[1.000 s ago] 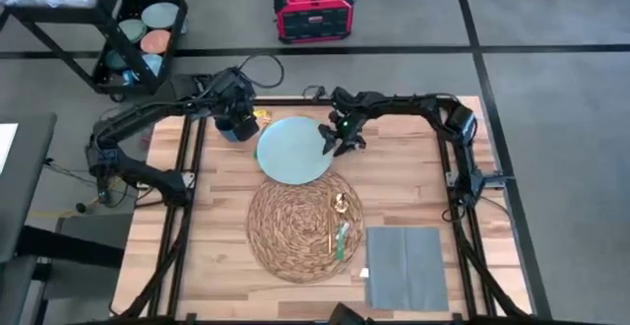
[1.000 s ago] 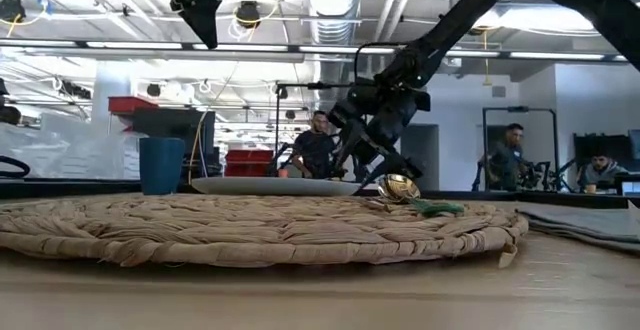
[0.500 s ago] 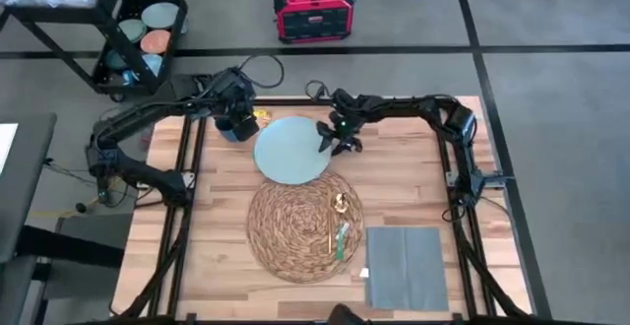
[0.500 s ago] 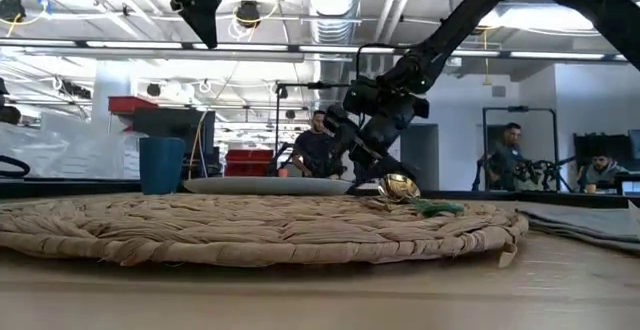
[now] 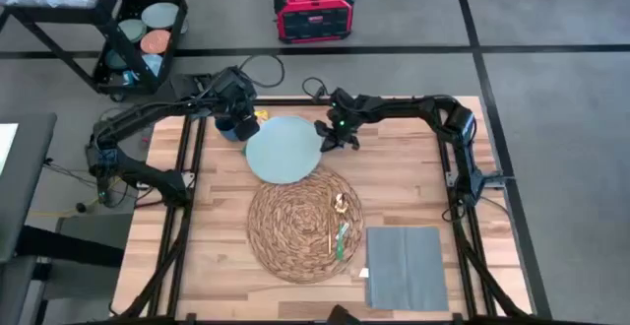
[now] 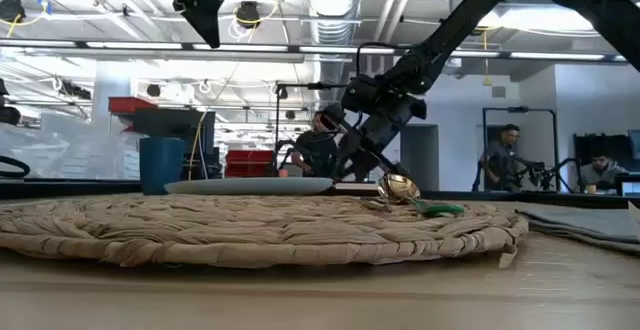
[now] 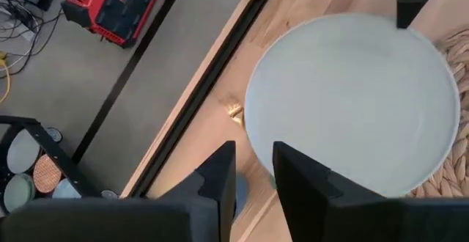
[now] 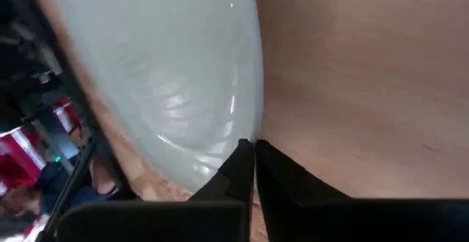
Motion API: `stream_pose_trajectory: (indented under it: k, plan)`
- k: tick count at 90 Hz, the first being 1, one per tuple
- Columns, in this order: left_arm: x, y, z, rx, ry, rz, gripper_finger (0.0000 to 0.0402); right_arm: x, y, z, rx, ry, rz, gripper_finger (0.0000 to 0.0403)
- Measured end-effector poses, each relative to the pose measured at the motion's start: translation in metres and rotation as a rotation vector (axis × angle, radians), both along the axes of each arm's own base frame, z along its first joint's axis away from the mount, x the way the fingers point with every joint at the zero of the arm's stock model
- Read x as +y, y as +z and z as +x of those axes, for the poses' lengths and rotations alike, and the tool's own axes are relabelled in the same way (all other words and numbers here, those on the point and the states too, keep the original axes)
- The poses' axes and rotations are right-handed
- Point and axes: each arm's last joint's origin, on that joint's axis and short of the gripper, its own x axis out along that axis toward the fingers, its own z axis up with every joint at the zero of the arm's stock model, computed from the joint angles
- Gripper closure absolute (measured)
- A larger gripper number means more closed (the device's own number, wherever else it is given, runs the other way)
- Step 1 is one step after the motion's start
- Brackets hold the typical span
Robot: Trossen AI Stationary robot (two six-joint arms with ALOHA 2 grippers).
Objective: Set table place
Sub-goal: Put the light blue plate on the brown placemat to the left of the gold table knife
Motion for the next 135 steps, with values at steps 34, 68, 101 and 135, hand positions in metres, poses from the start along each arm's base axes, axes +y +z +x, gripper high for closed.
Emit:
stream_pose_trajectory:
  k: [34, 68, 101, 135]
  plan:
    - [0.003, -0.009, 0.008, -0.071, 0.046, -0.009, 0.0325, 0.057, 0.037, 0.009, -0.088, 0.271, 0.019, 0.0403]
    - [0.005, -0.101, 0.02, -0.043, 0.112, -0.138, 0.0325, 0.073, 0.047, -0.007, -0.057, 0.451, -0.097, 0.0403]
    - [-0.024, -0.139, 0.024, -0.42, 0.698, -0.521, 0.0325, -0.012, 0.128, -0.105, -0.153, 0.256, -0.418, 0.0403]
    - [-0.099, -0.177, -0.042, -0.765, 1.203, -0.696, 0.0325, -0.024, 0.194, -0.183, -0.256, 0.184, -0.777, 0.0403]
